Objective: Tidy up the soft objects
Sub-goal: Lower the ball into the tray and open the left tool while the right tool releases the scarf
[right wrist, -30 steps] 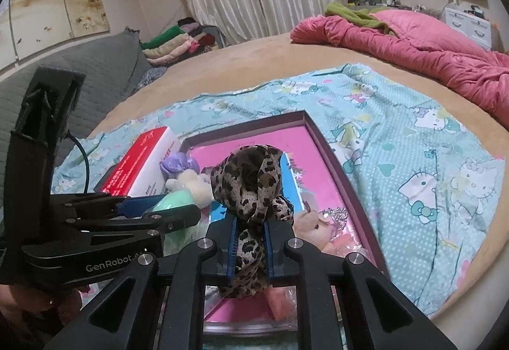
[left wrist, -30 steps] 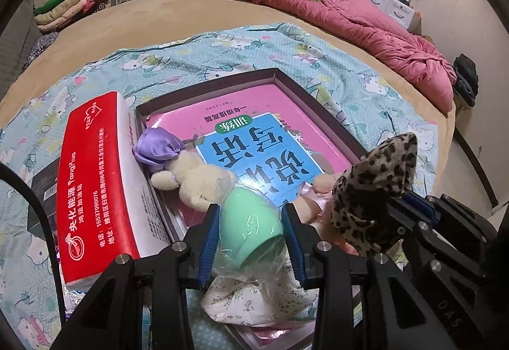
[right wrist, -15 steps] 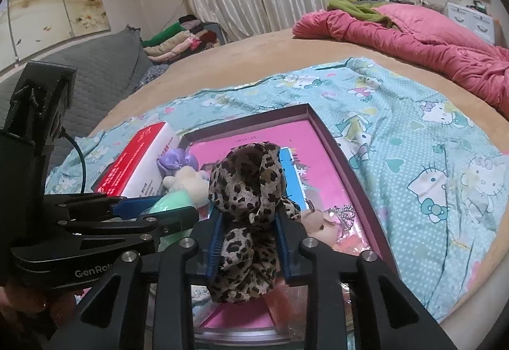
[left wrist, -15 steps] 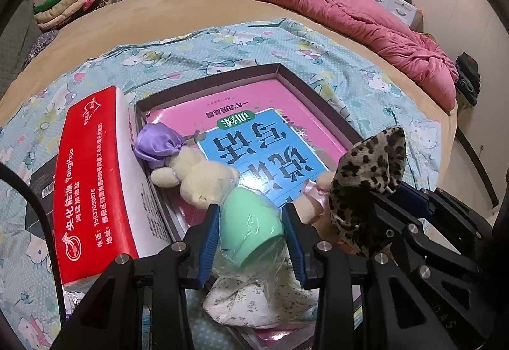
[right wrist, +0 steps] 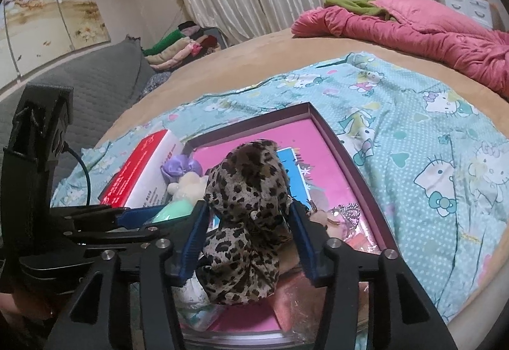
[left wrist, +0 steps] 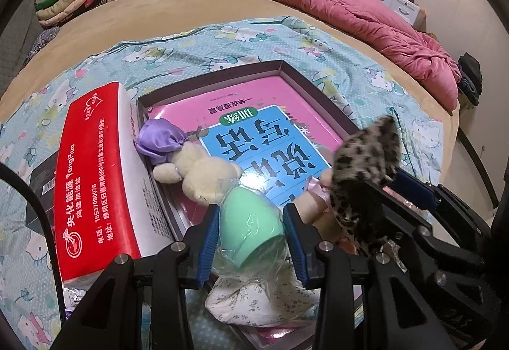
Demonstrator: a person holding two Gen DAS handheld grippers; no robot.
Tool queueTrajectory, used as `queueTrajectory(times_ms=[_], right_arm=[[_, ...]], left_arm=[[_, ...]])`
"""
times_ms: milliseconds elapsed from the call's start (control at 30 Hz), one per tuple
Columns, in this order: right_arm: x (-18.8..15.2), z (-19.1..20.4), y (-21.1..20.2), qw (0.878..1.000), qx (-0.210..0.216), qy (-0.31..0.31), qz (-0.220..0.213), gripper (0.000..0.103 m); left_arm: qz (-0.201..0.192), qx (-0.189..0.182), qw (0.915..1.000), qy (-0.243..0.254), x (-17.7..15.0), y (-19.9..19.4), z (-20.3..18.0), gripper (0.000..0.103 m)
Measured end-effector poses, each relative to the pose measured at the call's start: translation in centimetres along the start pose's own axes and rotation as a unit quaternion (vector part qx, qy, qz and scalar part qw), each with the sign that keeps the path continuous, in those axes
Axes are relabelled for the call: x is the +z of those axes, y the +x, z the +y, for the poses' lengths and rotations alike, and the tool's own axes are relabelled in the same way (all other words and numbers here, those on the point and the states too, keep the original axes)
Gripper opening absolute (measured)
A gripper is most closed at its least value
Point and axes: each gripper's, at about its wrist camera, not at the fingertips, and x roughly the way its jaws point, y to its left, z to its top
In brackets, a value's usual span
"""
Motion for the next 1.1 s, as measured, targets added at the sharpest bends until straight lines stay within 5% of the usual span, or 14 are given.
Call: queueTrajectory(times_ms=[667,1100], right_arm=[[0.6,-1.2,-2.1,0.998,-0.042,0.023,-0.047,0.075],[0.6,-1.6,-2.5,0.996,-0.064,0.026,-0.054,0.077]], left_arm=[[-0.001,-0.011,0.9999,0.003,0.1,-0.8,-0.2,0.042],[-0.010,-0.011,0.9999,0.000,0.0,-2.2,-0.4,0.059]])
